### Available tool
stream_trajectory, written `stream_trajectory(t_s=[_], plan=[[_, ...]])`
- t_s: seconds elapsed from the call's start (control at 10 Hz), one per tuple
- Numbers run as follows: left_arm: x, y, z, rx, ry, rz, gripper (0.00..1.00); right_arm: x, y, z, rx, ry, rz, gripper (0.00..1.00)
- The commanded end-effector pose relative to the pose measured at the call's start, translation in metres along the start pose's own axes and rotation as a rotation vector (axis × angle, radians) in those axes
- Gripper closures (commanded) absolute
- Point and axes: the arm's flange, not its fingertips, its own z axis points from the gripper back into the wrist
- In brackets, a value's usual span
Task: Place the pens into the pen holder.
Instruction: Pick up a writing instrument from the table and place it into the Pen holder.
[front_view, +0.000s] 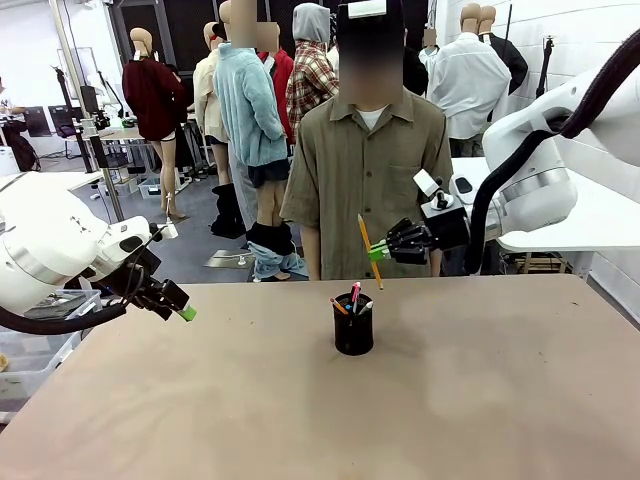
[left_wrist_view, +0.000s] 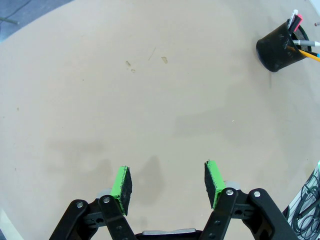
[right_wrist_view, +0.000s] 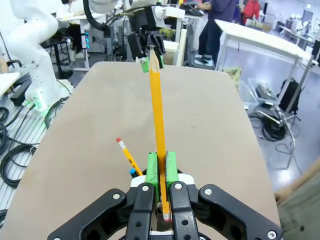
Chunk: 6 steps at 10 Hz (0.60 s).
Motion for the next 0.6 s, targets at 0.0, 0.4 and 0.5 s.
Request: stream_trajectory(t_s=[0.0,0.4,0.5], plan=[[0.001,0.003,-0.001,-0.005,-0.012,-0.019,0.24,-0.004,-0.008,-0.014,0.033,-0.045,0.023,1.0],[0.001,0.003,-0.001,-0.005,-0.012,-0.019,0.24,-0.01,-0.013,-0.03,0.056,-0.032,0.005,1.0],[0.001,0.003,-0.001,-0.005,-0.012,-0.019,0.24,-0.012,-0.014,-0.033,0.061,-0.035,0.0,1.0]])
